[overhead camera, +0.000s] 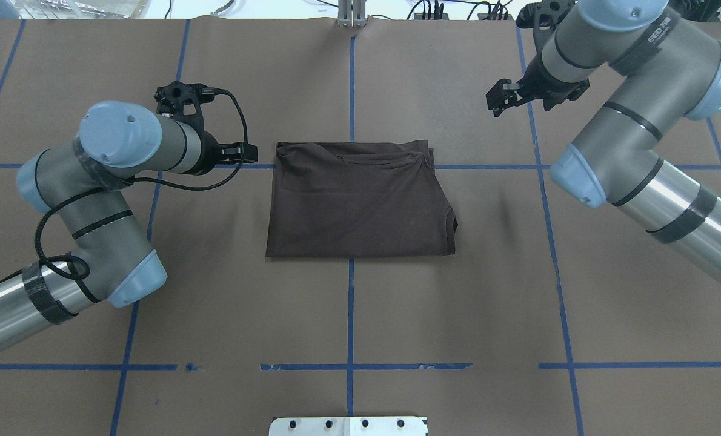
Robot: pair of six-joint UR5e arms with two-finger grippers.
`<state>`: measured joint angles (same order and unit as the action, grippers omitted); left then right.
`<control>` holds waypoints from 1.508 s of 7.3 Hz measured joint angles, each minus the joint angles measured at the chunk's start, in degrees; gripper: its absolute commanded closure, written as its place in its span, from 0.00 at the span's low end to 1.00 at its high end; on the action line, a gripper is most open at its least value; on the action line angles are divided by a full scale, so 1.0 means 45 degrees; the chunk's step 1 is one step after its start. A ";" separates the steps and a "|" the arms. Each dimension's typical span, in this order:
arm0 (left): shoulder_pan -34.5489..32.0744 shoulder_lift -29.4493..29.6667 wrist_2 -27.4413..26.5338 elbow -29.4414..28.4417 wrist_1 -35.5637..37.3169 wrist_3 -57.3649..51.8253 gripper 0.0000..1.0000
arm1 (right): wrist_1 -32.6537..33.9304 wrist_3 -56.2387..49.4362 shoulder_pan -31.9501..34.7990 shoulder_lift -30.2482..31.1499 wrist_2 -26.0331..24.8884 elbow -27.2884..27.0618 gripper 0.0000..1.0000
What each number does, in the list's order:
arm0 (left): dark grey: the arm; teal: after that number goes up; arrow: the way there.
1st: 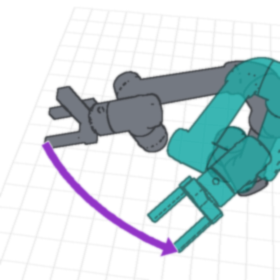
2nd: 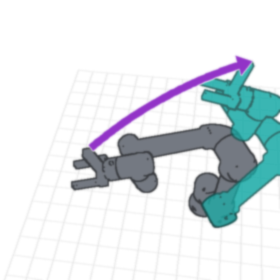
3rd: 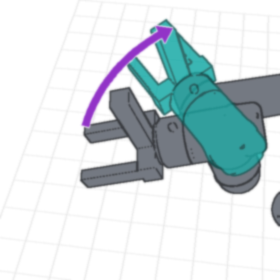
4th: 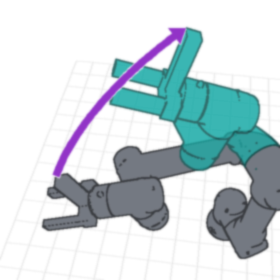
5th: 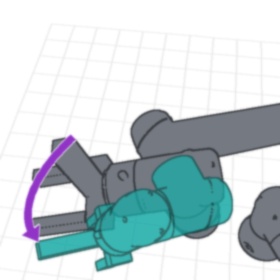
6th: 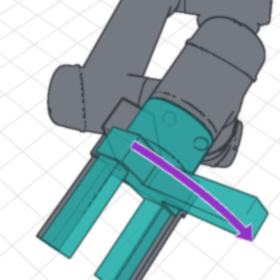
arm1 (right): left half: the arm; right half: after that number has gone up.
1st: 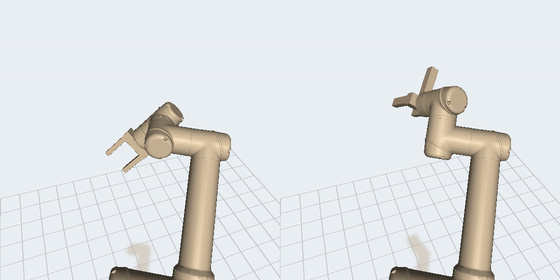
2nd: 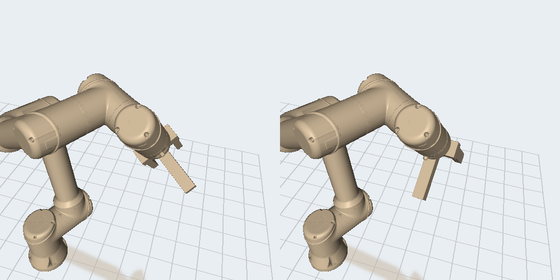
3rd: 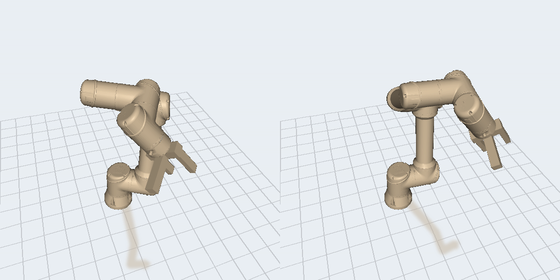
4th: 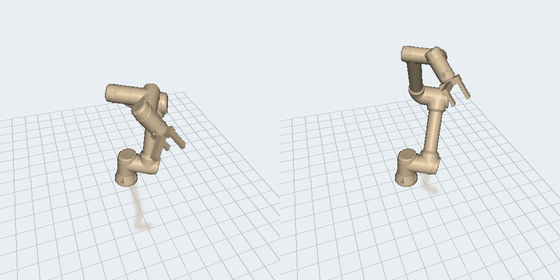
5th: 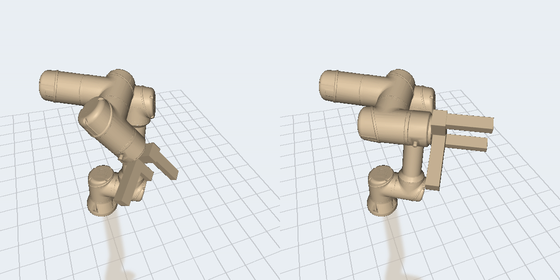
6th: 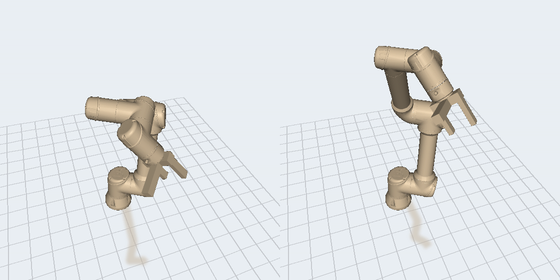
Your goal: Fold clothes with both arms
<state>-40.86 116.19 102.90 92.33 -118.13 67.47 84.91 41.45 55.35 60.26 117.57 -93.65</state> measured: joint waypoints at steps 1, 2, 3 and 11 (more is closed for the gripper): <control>-0.0729 -0.0237 0.1699 0.0117 0.0047 -0.0117 0.00 | 0.0089 -0.1208 0.0820 0.0584 0.1023 -0.0068 0.00; -0.1631 -0.0746 0.3412 0.0298 0.0061 -0.0561 0.00 | 0.0115 -0.2634 0.1716 0.1522 0.1677 -0.0075 0.00; -0.2494 -0.1607 0.4345 0.0627 0.0049 -0.1600 0.00 | 0.0109 -0.4457 0.2557 0.2546 0.1796 -0.0028 0.00; -0.9257 -0.5786 0.5565 0.0956 0.5043 -1.2764 0.00 | 0.0834 -0.9402 0.6450 0.7453 0.3351 -0.0870 0.00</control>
<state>-82.51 90.15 127.94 96.63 -95.44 10.03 88.66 -0.86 84.38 93.80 132.65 -97.56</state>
